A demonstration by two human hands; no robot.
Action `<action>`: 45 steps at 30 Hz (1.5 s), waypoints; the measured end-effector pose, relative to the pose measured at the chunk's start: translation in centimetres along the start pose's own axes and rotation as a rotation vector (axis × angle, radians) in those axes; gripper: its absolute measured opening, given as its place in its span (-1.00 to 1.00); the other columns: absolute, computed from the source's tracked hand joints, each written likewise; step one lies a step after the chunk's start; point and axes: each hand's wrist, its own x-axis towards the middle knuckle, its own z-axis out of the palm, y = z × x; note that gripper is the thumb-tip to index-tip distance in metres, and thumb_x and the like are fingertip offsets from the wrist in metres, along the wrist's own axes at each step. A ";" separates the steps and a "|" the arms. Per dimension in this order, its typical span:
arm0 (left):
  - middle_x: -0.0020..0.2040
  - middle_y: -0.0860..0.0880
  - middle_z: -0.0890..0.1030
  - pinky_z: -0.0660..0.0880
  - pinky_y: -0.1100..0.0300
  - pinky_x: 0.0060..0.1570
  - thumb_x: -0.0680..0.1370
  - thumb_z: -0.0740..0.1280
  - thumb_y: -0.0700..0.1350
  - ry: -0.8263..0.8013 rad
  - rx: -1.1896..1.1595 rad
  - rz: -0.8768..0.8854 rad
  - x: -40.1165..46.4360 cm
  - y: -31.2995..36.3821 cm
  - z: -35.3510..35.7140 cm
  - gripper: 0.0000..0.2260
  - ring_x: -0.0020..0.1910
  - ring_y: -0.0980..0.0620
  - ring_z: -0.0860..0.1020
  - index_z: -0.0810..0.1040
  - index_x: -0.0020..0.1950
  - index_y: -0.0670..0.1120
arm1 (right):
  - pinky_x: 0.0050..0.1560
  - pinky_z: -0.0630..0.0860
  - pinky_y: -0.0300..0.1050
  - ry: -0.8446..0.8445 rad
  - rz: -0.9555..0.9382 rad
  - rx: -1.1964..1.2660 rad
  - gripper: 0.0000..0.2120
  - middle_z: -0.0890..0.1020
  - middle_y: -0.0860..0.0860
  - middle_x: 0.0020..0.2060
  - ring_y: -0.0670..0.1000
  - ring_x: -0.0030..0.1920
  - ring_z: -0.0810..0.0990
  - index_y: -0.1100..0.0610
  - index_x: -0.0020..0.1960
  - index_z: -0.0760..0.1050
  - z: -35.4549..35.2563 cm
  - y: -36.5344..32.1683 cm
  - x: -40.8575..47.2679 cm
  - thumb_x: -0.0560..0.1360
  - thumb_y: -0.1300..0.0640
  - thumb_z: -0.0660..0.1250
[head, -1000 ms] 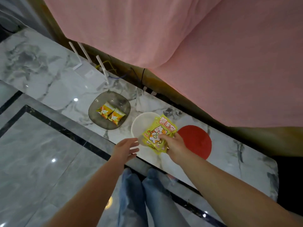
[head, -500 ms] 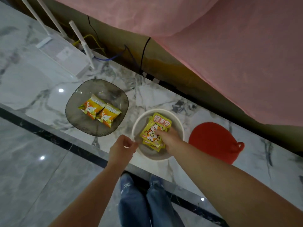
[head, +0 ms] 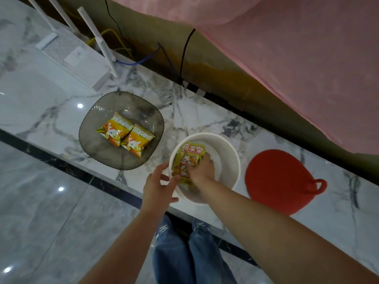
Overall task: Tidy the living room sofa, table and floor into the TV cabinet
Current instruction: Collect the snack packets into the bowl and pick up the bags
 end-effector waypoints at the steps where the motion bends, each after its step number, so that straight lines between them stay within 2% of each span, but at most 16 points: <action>1: 0.08 -0.15 0.50 0.67 -0.05 -0.29 0.53 0.43 -0.07 -0.012 -0.007 -0.012 0.0 0.1 -0.1 -0.61 0.01 -0.14 0.62 0.47 0.34 0.08 | 0.24 0.40 -0.05 0.005 0.000 -0.017 -0.37 0.34 0.13 0.35 0.17 0.30 0.45 0.09 0.52 0.15 0.1 0.1 -0.2 0.55 0.07 0.35; 4: 0.06 -0.13 0.50 0.67 -0.09 -0.27 0.53 0.44 -0.09 -0.025 -0.020 -0.026 0.0 0.4 -0.4 -0.61 0.02 -0.16 0.62 0.46 0.33 0.08 | 0.39 0.31 0.03 -0.032 -0.020 -0.168 -0.20 0.20 0.13 0.37 0.19 0.36 0.36 -0.02 0.61 -0.04 -0.1 0.8 -0.7 0.54 -0.09 0.34; 6: 0.07 -0.13 0.50 0.67 -0.07 -0.28 0.53 0.44 -0.09 -0.023 -0.013 -0.020 0.0 0.4 -0.4 -0.61 0.03 -0.15 0.61 0.46 0.33 0.09 | 0.46 0.25 0.01 -0.039 -0.014 -0.165 -0.18 0.14 0.15 0.39 0.20 0.37 0.35 -0.05 0.62 -0.13 -0.4 1.3 -1.0 0.55 -0.13 0.30; 10: 0.11 -0.16 0.49 0.66 -0.11 -0.27 0.54 0.43 -0.07 -0.019 -0.015 -0.028 0.1 0.2 -0.1 -0.61 0.07 -0.17 0.59 0.45 0.32 0.10 | 0.41 0.29 -0.04 -0.065 -0.042 -0.175 -0.25 0.19 0.16 0.45 0.17 0.36 0.40 0.02 0.62 -0.12 -1.0 1.4 -1.4 0.60 -0.02 0.25; 14: 0.15 -0.16 0.48 0.66 -0.13 -0.26 0.55 0.41 -0.05 -0.019 -0.024 -0.047 0.3 -0.3 0.0 -0.64 0.10 -0.18 0.58 0.44 0.33 0.12 | 0.39 0.36 0.04 -0.174 -0.061 -0.281 -0.24 0.30 0.15 0.42 0.19 0.38 0.39 0.03 0.62 -0.11 -1.0 0.3 -1.1 0.58 0.01 0.25; 18: 0.13 -0.12 0.51 0.66 -0.03 -0.24 0.57 0.38 0.02 0.005 0.126 -0.008 -0.2 0.1 0.0 -0.57 0.04 -0.14 0.60 0.40 0.42 0.11 | 0.39 0.32 0.02 -0.215 0.015 -0.324 -0.18 0.16 0.16 0.51 0.20 0.42 0.35 0.08 0.62 -0.20 -2.2 -0.3 -1.9 0.58 0.01 0.26; 20: 0.10 -0.06 0.57 0.64 -0.11 -0.07 0.57 0.35 0.10 0.005 0.211 0.003 -0.6 0.2 -0.1 -0.56 0.04 -0.11 0.60 0.39 0.43 0.12 | 0.38 0.31 0.02 -0.232 0.055 -0.334 -0.21 0.11 0.17 0.52 0.20 0.43 0.33 0.11 0.61 -0.24 -3.0 -0.2 -2.7 0.60 0.03 0.22; 22: 0.06 -0.02 0.61 0.59 -0.16 0.06 0.57 0.33 0.12 -0.001 0.212 -0.031 -1.3 0.4 -0.5 -0.59 0.02 -0.10 0.61 0.42 0.40 0.11 | 0.31 0.37 0.01 -0.227 0.028 -0.344 -0.31 0.25 0.19 0.46 0.21 0.36 0.40 0.10 0.61 -0.10 -3.9 -0.3 -3.8 0.61 0.07 0.18; 25: 0.00 -0.01 0.61 0.60 -0.07 0.00 0.60 0.33 0.00 -0.005 0.128 -0.070 -3.1 0.9 -0.9 -0.75 -0.16 -0.04 0.63 0.45 0.27 0.10 | 0.21 0.47 -0.04 -0.185 -0.078 -0.301 -0.53 0.48 0.15 0.31 0.17 0.24 0.52 0.05 0.50 0.28 -5.2 -0.4 -5.7 0.59 0.13 0.19; 28: -0.07 0.01 0.61 0.59 -0.08 0.03 0.61 0.32 -0.07 -0.013 0.057 -0.128 -5.5 1.2 -1.1 -0.88 -0.18 -0.05 0.63 0.48 0.13 0.08 | 0.31 0.42 -0.09 -0.192 -0.069 -0.063 -0.63 0.54 0.03 0.32 0.07 0.29 0.51 0.02 0.39 0.47 -7.4 -0.4 -8.2 0.60 0.16 0.21; 30: -0.11 -0.01 0.62 0.59 -0.07 -0.01 0.61 0.31 -0.12 -0.036 0.039 -0.184 -7.3 1.5 -1.5 -0.93 -0.20 -0.06 0.63 0.51 0.02 0.06 | 0.25 0.47 -0.10 -0.185 0.004 0.141 -0.73 0.60 0.00 0.24 0.03 0.18 0.56 -0.04 0.20 0.59 -9.2 -0.5 -10.4 0.57 0.18 0.25; 32: -0.13 -0.07 0.62 0.52 0.03 -0.19 0.59 0.31 -0.20 -0.070 -0.014 -0.223 -9.0 1.8 -1.7 -0.87 -0.28 -0.06 0.57 0.54 -0.05 0.03 | 0.24 0.51 -0.02 -0.172 0.066 0.299 -0.76 0.65 0.04 0.13 0.03 0.11 0.59 -0.05 0.03 0.62 -10.6 -0.4 -12.6 0.55 0.23 0.28; 35: -0.16 -0.15 0.61 0.36 0.20 -0.35 0.59 0.26 -0.31 -0.094 -0.057 -0.238 -11.8 2.9 -2.5 -0.82 -0.35 -0.05 0.51 0.56 -0.07 -0.06 | 0.19 0.53 0.02 -0.164 0.123 0.480 -0.75 0.68 0.07 -0.02 0.04 -0.02 0.60 0.09 0.09 0.62 -12.7 -0.7 -16.5 0.57 0.33 0.24; 39: -0.16 -0.15 0.62 0.40 0.22 -0.37 0.58 0.25 -0.34 -0.123 -0.007 -0.144 -16.3 6.0 -4.1 -0.81 -0.30 -0.04 0.53 0.56 -0.09 -0.08 | -0.04 0.53 -0.10 -0.161 0.134 0.591 -0.70 0.65 0.07 -0.13 0.04 -0.11 0.59 0.21 0.17 0.59 -15.4 -1.0 -22.6 0.58 0.40 0.15; 41: -0.18 -0.12 0.63 0.42 0.27 -0.39 0.56 0.26 -0.34 -0.117 -0.003 -0.103 -18.7 8.1 -5.0 -0.82 -0.27 -0.05 0.54 0.57 -0.11 -0.10 | 0.01 0.54 -0.07 -0.168 0.122 0.603 -0.69 0.66 0.09 -0.10 0.05 -0.11 0.61 0.22 0.18 0.59 -16.5 -1.1 -25.7 0.58 0.42 0.16; 45: -0.17 -0.12 0.66 0.49 0.11 -0.21 0.57 0.29 -0.25 -0.106 0.007 -0.082 -21.5 11.8 -6.4 -0.90 -0.27 -0.06 0.56 0.59 -0.08 -0.12 | 0.17 0.54 0.02 -0.189 0.099 0.634 -0.75 0.67 0.12 -0.07 0.07 -0.08 0.63 0.23 0.17 0.59 -17.9 -0.9 -29.8 0.56 0.39 0.26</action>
